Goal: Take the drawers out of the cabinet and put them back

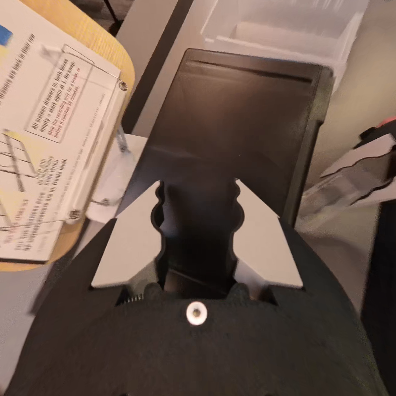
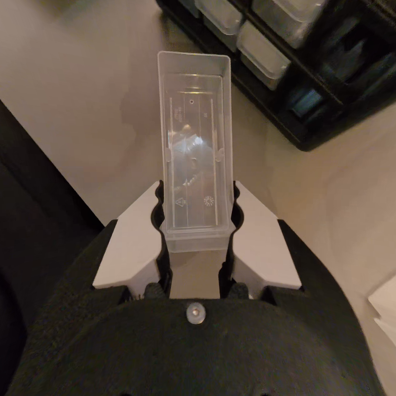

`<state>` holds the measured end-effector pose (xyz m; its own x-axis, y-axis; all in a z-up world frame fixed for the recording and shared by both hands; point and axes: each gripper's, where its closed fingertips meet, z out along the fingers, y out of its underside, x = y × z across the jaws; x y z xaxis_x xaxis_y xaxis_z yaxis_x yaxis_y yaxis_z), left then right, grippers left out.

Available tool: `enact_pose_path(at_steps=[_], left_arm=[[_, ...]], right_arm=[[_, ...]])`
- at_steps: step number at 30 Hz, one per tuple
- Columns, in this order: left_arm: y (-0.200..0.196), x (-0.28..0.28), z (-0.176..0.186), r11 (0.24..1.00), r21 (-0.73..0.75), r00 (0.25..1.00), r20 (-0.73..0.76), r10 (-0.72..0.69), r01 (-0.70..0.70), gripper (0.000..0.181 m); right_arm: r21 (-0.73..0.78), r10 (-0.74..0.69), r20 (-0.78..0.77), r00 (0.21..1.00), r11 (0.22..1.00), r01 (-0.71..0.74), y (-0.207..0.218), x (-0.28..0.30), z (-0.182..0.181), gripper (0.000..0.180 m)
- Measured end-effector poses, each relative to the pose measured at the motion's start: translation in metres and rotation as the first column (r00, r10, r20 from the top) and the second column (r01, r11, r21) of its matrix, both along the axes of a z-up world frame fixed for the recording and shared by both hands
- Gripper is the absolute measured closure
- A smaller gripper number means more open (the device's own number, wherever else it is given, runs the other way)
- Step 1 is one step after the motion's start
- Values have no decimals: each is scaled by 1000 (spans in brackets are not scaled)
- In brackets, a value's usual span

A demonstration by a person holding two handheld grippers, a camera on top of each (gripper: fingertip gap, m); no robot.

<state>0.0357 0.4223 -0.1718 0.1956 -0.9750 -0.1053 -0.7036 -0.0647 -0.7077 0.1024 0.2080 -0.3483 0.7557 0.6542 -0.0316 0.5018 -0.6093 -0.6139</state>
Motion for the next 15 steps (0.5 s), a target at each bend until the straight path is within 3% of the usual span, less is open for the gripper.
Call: enact_pose_path(at_steps=[3, 11, 13, 15], left_arm=[[-2, 8, -2, 997, -75, 992, 125, 8, 2, 120], [-13, 15, 3, 988, -96, 973, 190, 134, -118, 123], [-28, 23, 2, 986, -105, 972, 183, 147, -130, 112], [-36, 30, 2, 982, -81, 968, 175, 182, -170, 113]], right_arm=[[-4, -62, -5, 998, 998, 62, 4, 23, 6, 118], [-48, -236, 40, 971, 970, 238, 12, 82, 8, 118], [-76, -265, 67, 962, 960, 270, 11, 93, 3, 118], [-111, -284, 79, 956, 950, 291, 11, 100, -3, 118]])
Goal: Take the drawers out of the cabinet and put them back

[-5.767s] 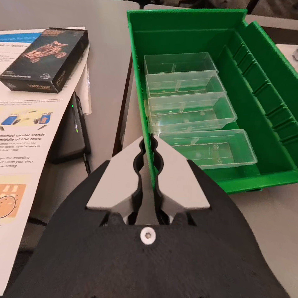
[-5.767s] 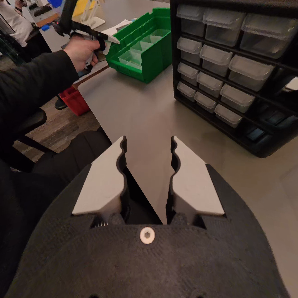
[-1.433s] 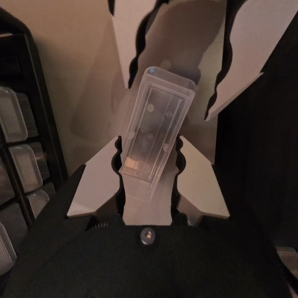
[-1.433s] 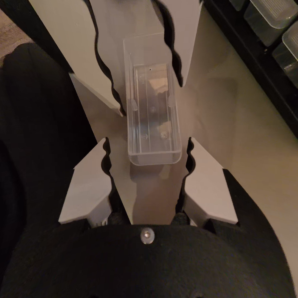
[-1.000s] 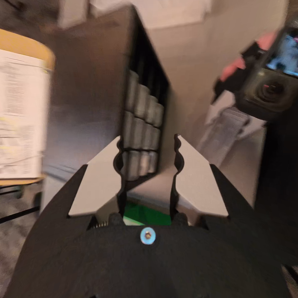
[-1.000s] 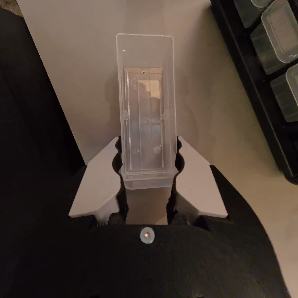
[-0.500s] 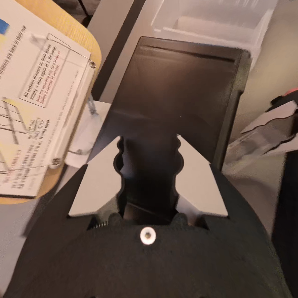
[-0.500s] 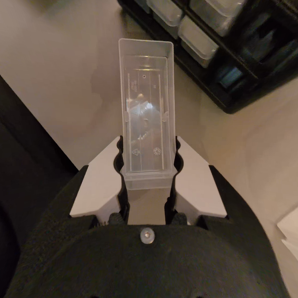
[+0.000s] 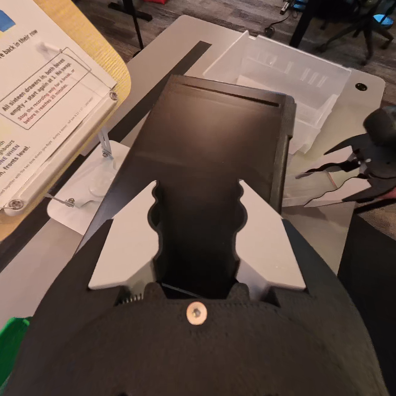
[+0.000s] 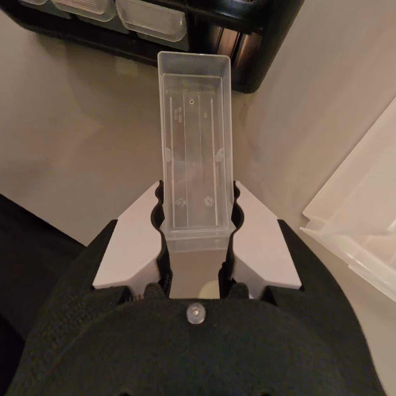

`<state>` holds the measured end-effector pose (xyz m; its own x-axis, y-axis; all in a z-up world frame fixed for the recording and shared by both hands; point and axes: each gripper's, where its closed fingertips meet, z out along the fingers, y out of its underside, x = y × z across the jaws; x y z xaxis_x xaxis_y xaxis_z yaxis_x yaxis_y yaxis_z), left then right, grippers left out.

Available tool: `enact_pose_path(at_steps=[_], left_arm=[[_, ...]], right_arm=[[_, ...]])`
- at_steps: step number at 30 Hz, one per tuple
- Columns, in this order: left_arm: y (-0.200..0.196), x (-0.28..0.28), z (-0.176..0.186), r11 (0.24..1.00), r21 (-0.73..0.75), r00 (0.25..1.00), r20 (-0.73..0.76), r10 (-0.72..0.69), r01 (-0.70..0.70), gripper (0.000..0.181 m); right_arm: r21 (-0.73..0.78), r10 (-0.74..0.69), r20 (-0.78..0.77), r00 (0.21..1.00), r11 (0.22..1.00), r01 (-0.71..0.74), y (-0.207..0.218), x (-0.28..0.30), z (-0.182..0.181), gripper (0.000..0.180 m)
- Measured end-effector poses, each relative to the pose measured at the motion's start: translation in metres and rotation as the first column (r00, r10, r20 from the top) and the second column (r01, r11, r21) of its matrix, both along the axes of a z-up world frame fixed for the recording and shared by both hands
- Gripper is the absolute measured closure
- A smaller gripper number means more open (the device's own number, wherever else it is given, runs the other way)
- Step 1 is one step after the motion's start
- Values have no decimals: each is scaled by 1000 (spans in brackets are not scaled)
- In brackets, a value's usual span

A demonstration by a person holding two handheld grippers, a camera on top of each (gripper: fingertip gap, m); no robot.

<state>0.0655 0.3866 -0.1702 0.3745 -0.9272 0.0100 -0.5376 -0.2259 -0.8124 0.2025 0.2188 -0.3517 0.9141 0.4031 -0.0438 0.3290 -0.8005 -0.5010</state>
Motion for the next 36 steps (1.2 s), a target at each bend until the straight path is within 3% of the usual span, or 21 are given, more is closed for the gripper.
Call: enact_pose_path(at_steps=[9, 14, 28, 36], left_arm=[[-9, 15, -4, 1000, 1, 997, -71, 1, -1, 109], [-11, 17, -4, 999, -10, 995, -90, -40, 39, 116], [-12, 19, -4, 997, -14, 992, -107, -72, 71, 119], [-13, 19, -4, 997, -13, 991, -108, -81, 81, 121]], right_arm=[[3, -81, 50, 995, 997, 81, 26, 22, 3, 118], [0, -107, 59, 993, 994, 107, 27, 20, 4, 119], [-44, -98, 154, 983, 993, 106, 32, 20, 9, 119], [70, -167, 36, 985, 984, 164, 53, 11, 4, 119]])
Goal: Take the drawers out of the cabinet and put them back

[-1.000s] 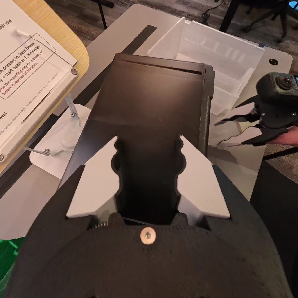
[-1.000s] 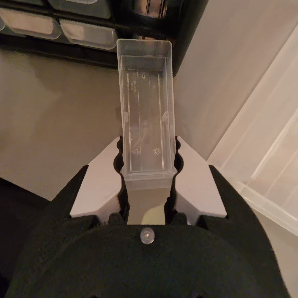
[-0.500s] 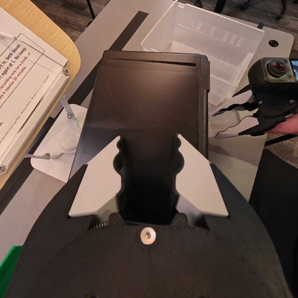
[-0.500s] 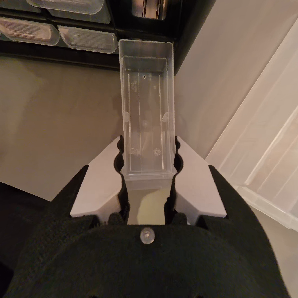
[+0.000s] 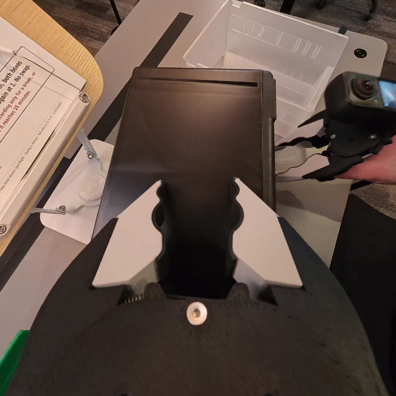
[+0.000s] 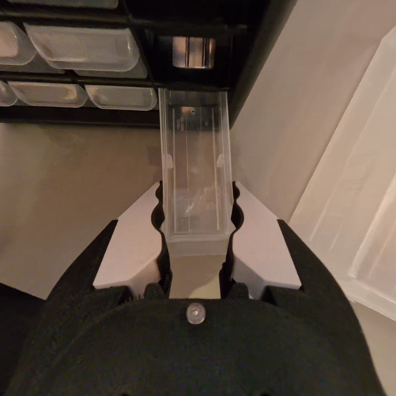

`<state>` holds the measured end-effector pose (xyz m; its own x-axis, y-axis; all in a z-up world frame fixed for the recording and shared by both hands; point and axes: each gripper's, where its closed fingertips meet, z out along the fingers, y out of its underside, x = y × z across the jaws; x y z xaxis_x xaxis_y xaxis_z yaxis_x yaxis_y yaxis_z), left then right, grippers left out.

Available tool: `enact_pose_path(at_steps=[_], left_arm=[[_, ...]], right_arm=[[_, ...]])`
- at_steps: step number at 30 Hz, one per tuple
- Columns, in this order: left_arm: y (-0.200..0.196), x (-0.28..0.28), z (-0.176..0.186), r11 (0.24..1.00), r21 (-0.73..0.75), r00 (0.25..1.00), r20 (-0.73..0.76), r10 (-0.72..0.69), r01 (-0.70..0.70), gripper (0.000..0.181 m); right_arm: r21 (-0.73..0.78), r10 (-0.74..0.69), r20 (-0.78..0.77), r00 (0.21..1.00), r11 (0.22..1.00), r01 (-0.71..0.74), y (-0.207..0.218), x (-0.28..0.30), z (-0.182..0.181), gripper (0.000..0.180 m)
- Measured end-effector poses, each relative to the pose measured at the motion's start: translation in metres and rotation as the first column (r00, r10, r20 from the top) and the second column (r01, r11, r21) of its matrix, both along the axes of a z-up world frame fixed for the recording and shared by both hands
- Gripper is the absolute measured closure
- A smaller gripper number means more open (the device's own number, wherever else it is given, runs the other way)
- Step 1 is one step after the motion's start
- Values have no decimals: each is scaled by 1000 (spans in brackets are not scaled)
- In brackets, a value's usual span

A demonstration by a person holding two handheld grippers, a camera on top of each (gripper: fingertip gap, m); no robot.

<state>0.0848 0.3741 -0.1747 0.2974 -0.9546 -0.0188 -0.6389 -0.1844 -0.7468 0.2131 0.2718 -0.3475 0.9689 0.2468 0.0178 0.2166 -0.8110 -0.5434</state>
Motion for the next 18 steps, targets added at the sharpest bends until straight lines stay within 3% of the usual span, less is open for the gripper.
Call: enact_pose_path(at_steps=[4, 10, 13, 16, 18], left_arm=[[0, 0, 0, 1000, 1, 1000, -2, -4, 4, 122], [0, 0, 0, 1000, 8, 1000, 4, -4, 4, 123], [0, 0, 0, 1000, 8, 1000, 1, -5, 5, 123], [0, 0, 0, 1000, 9, 1000, 1, -9, 9, 123], [0, 1, 0, 1000, 9, 1000, 1, -15, 15, 123]], right_arm=[[3, -6, -61, 998, 1000, 6, 8, -8, -25, 118], [180, 46, 39, 998, 982, -52, 43, -12, -6, 115], [129, 71, 34, 997, 989, -75, 37, -10, -4, 78], [37, 249, 113, 962, 966, -255, 9, -6, 4, 74], [-20, 367, 263, 892, 927, -376, -5, 9, 8, 72]])
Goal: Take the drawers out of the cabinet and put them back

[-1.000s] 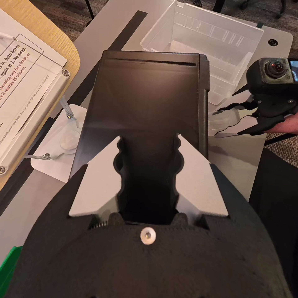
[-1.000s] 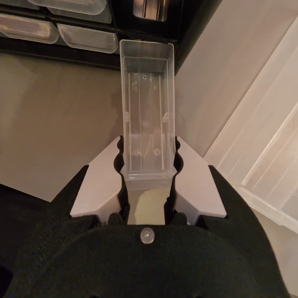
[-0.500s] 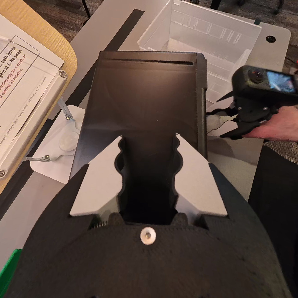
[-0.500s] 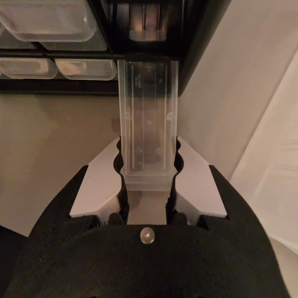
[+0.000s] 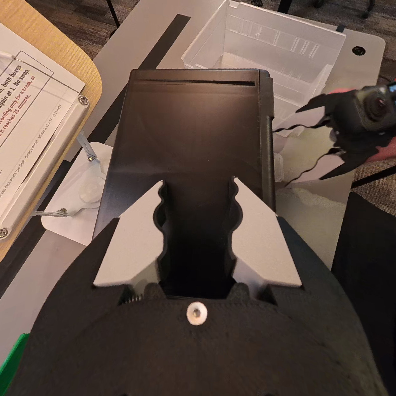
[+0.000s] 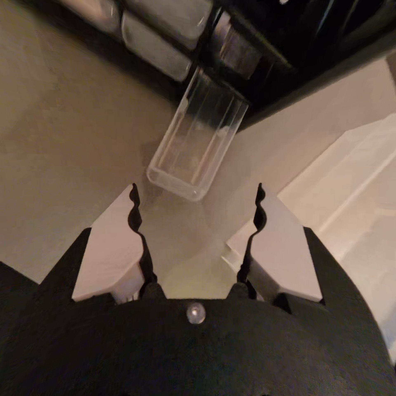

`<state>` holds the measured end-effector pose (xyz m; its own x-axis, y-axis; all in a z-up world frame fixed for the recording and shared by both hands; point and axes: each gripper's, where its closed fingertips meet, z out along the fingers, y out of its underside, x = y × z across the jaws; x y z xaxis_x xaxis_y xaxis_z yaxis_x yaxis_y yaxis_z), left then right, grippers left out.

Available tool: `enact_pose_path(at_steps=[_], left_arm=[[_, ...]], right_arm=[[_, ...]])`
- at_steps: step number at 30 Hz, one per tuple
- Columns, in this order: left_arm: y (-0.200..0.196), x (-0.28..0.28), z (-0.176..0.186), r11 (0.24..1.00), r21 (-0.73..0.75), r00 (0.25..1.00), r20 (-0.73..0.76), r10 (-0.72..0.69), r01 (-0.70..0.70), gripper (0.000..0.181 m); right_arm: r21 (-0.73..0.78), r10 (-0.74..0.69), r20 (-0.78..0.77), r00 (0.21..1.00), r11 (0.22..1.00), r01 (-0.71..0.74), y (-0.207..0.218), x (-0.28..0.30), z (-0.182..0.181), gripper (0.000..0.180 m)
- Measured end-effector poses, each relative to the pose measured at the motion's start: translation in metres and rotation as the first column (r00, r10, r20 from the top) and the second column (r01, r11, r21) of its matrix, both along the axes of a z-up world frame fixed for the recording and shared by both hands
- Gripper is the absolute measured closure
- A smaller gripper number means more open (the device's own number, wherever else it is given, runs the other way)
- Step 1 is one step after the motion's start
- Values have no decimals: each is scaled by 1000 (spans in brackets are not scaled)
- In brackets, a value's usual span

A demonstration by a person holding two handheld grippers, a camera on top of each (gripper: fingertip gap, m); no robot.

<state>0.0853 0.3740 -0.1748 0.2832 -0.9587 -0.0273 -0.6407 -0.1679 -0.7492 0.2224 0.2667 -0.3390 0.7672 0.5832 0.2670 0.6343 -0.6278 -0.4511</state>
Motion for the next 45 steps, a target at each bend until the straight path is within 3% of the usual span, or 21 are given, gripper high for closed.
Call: enact_pose_path(at_steps=[2, 5, 6, 8, 9, 21, 26, 28, 30, 33, 36, 40, 45], left_arm=[[0, 1, 0, 1000, 0, 1000, 3, -12, 12, 125], [-1, 1, 0, 1000, 4, 1000, 6, -20, 20, 125], [-1, 1, 0, 1000, 4, 1000, 6, -20, 19, 125], [0, 1, 0, 1000, 4, 1000, 6, -19, 19, 125], [0, 1, 0, 1000, 4, 1000, 5, -19, 19, 125], [2, 0, 0, 1000, 8, 1000, 0, -25, 25, 132], [3, -1, 1, 1000, 6, 1000, 11, -20, 20, 133], [0, -6, 1, 999, 8, 999, 15, -39, 39, 119], [8, -25, 12, 994, 105, 1000, 15, -11, 10, 104], [-2, -77, 36, 958, 284, 1000, -16, -25, 29, 114], [-10, -151, 30, 932, 360, 987, -161, 28, 33, 118], [-11, -260, -33, 952, 306, 883, -452, 129, 17, 114], [7, -344, -122, 976, 201, 770, -607, 194, -88, 102]], right_arm=[[32, 59, 142, 988, 997, -64, -1, 15, 3, 78], [49, 95, 216, 972, 993, -108, 12, 19, -5, 73], [56, 103, 209, 972, 992, -117, 16, 17, -6, 68], [120, 57, 186, 981, 990, -80, 30, 16, 1, 92], [133, 52, 188, 981, 988, -78, 34, 16, 4, 94], [304, -277, 159, 948, 927, 220, 94, 27, 3, 77], [283, -264, 118, 957, 933, 222, 85, 20, 4, 78], [259, -234, 76, 969, 943, 207, 76, 12, 4, 77], [253, -197, 47, 979, 951, 179, 66, 6, 5, 79], [238, -161, 23, 987, 959, 151, 54, 0, 6, 82], [217, -137, -10, 991, 967, 136, 51, -8, 6, 86], [203, -103, -26, 994, 973, 106, 54, -21, 1, 86], [191, -60, -5, 998, 980, 60, 52, -30, -7, 87]])
